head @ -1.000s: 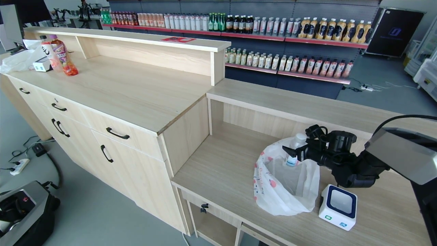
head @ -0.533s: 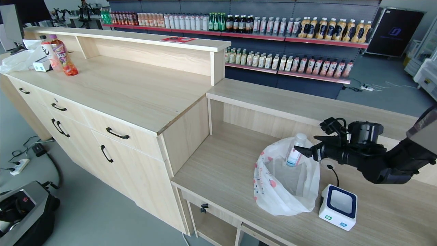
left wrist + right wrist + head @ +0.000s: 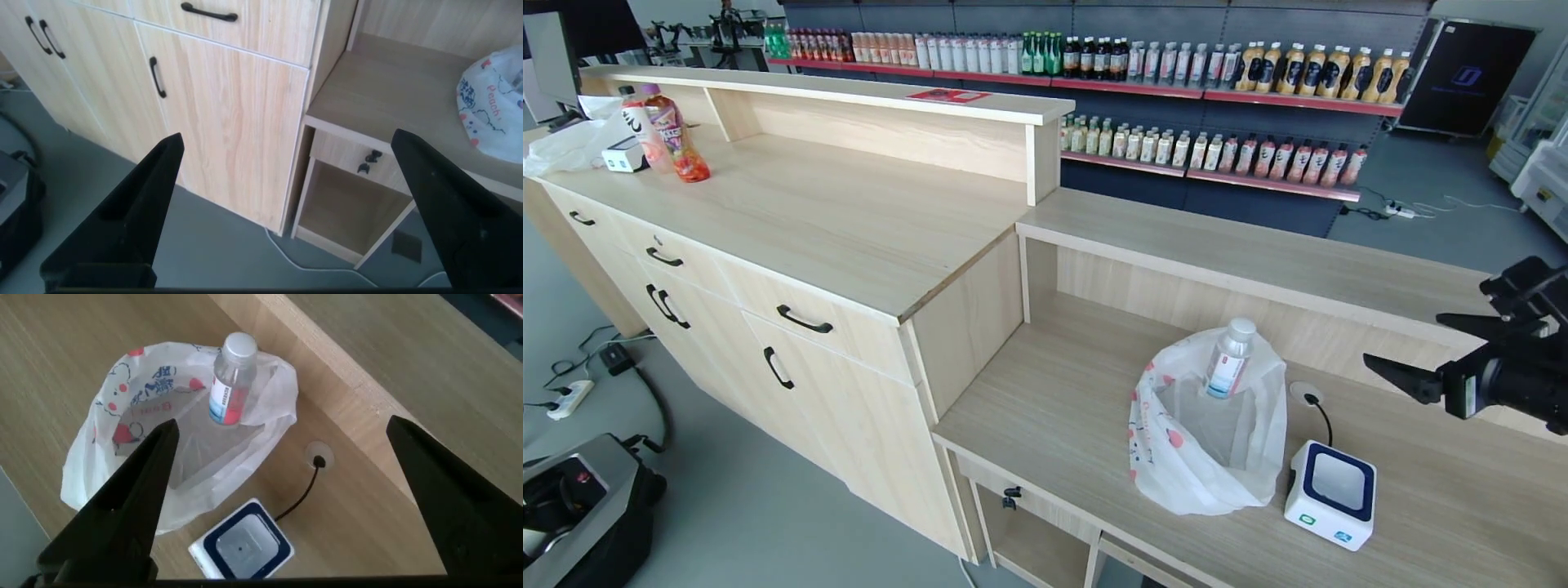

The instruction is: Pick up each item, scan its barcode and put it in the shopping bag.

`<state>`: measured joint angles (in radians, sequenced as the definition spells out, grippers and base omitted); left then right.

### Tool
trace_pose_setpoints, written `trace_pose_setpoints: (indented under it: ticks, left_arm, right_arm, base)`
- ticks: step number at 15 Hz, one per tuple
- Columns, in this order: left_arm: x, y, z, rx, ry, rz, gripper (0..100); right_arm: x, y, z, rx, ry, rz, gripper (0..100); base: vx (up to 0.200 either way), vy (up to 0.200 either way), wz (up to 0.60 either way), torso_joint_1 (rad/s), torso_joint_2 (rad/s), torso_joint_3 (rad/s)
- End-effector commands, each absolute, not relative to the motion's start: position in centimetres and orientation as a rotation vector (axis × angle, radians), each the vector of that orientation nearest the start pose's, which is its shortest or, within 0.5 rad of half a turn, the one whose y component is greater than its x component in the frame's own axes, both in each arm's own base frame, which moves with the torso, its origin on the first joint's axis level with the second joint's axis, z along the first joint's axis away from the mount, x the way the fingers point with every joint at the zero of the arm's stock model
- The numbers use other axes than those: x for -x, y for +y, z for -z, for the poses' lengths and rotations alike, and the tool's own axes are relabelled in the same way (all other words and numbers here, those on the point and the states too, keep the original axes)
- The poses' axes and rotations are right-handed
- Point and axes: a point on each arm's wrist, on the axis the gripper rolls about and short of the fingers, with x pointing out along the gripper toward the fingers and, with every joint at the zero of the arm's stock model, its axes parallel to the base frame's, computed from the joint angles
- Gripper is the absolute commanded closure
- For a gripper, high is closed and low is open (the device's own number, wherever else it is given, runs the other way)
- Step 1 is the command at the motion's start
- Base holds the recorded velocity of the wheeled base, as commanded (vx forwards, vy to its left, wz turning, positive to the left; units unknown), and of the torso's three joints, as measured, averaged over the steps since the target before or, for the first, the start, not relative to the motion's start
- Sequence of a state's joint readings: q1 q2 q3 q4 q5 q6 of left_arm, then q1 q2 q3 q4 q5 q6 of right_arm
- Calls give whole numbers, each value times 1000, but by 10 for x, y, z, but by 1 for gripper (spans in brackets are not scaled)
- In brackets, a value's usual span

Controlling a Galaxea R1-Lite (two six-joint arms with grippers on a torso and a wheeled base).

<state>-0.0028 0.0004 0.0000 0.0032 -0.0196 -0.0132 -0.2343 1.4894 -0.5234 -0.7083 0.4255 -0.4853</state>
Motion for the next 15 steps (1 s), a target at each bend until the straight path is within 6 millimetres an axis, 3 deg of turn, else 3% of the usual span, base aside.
trace_pose_setpoints:
  ticks: [1,7,8,10,12,13,15]
  left_arm:
    - [23,0,-75,14,5,23,0]
    - [23,0,-75,14,5,23,0]
    - [23,0,-75,14,5,23,0]
    - [23,0,-75,14,5,23,0]
    - [23,0,-75,14,5,23,0]
    - [23,0,-75,14,5,23,0]
    - [23,0,-75,14,5,23,0]
  right_arm:
    - [-170,-58,-200,433,154,-73,0]
    - [-148,-107,-176,400,436,227,0]
    - [-150,-121,-164,391,524,298,0]
    - [-169,-146,-147,341,596,287,0]
    - [-188,-179,-131,363,603,163,0]
    - [-189,-202,-125,453,604,113,0]
    - [-184,-221,-120,527,609,59,0]
  base:
    - [0,0,-600,-7,-2,2]
    - [0,0,-600,1,0,5]
    - [0,0,0,0,0,0]
    - [0,0,0,0,0,0]
    - [0,0,0,0,0,0]
    - [0,0,0,0,0,0]
    - [0,0,0,0,0,0]
